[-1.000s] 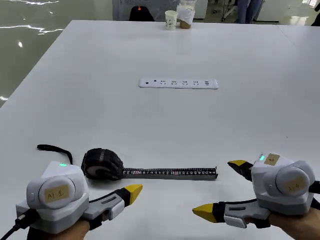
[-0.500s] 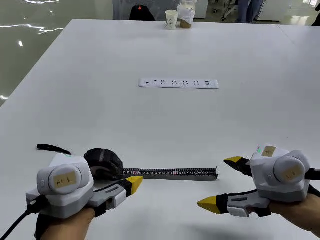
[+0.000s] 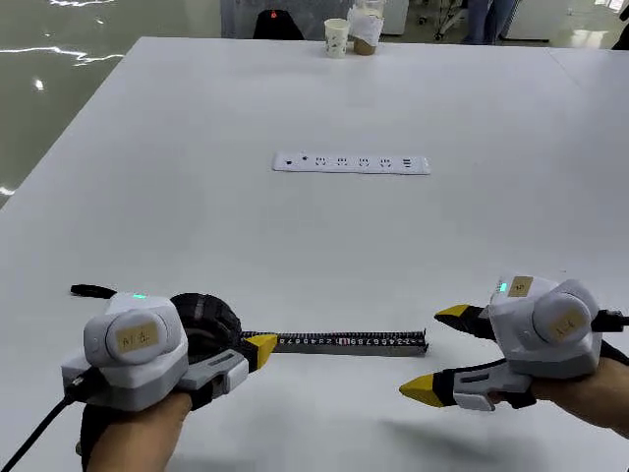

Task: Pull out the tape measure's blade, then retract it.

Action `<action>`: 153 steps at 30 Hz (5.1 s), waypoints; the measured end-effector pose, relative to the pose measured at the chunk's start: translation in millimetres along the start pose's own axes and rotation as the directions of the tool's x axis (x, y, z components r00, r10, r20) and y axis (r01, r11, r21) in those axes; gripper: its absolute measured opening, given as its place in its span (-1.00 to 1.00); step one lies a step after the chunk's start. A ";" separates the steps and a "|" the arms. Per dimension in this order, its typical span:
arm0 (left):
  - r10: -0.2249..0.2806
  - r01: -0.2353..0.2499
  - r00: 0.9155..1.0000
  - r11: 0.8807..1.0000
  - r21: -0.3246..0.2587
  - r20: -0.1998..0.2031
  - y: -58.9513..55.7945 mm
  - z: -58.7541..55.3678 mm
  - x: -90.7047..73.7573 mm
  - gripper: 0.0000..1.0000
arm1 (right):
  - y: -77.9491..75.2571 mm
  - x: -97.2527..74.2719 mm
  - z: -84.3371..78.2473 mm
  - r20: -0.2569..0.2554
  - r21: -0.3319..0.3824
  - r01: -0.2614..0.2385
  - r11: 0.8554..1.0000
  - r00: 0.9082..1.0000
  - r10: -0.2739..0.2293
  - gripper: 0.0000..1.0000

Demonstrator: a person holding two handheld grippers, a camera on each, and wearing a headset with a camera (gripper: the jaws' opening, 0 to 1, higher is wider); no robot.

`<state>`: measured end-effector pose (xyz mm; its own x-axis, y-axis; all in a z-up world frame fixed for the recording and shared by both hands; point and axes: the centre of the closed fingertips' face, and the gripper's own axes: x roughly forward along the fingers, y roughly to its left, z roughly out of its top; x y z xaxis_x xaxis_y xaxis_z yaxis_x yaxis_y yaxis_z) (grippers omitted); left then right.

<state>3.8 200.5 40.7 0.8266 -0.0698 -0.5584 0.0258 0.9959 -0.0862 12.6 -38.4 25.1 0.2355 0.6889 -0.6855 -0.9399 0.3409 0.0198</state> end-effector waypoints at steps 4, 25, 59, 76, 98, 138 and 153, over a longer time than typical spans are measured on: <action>0.007 -0.007 1.000 1.000 -0.009 -0.002 1.7 1.3 3.6 0.90 | -3.6 3.1 -1.3 -0.017 -0.034 -0.012 0.999 1.000 0.011 0.15; 0.029 -0.031 0.999 0.999 -0.042 -0.032 12.2 -0.4 17.2 0.66 | -18.1 17.1 -12.4 -0.120 -0.161 -0.071 0.984 0.991 0.052 -0.23; 0.064 -0.071 0.994 0.993 -0.092 -0.083 22.2 -10.7 26.4 0.31 | -28.5 29.9 -24.9 -0.211 -0.215 -0.175 0.961 0.969 0.130 -0.73; 0.066 -0.078 0.993 0.990 -0.116 -0.102 24.1 -13.4 28.2 0.28 | -29.4 29.8 -24.2 -0.197 -0.111 -0.154 0.982 0.972 0.130 -0.75; 0.079 -0.091 0.987 0.992 -0.086 -0.137 25.2 -15.4 29.2 0.24 | -28.5 29.0 -25.6 -0.209 -0.137 -0.164 0.977 0.969 0.133 -0.81; 0.071 -0.084 0.984 0.994 -0.074 -0.163 25.6 -17.3 28.0 0.16 | -27.2 28.3 -26.0 -0.218 -0.144 -0.170 0.975 0.966 0.136 -0.81; 0.060 -0.073 0.984 0.995 -0.074 -0.168 25.8 -16.7 27.3 0.16 | -26.3 28.8 -25.5 -0.218 -0.145 -0.171 0.975 0.966 0.137 -0.81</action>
<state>17.7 223.4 9.4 0.7204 -0.0187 -0.6933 -0.0759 0.9915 -0.1057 37.8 -43.8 -13.7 0.0451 0.5730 -0.8183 -0.9921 0.1220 0.0307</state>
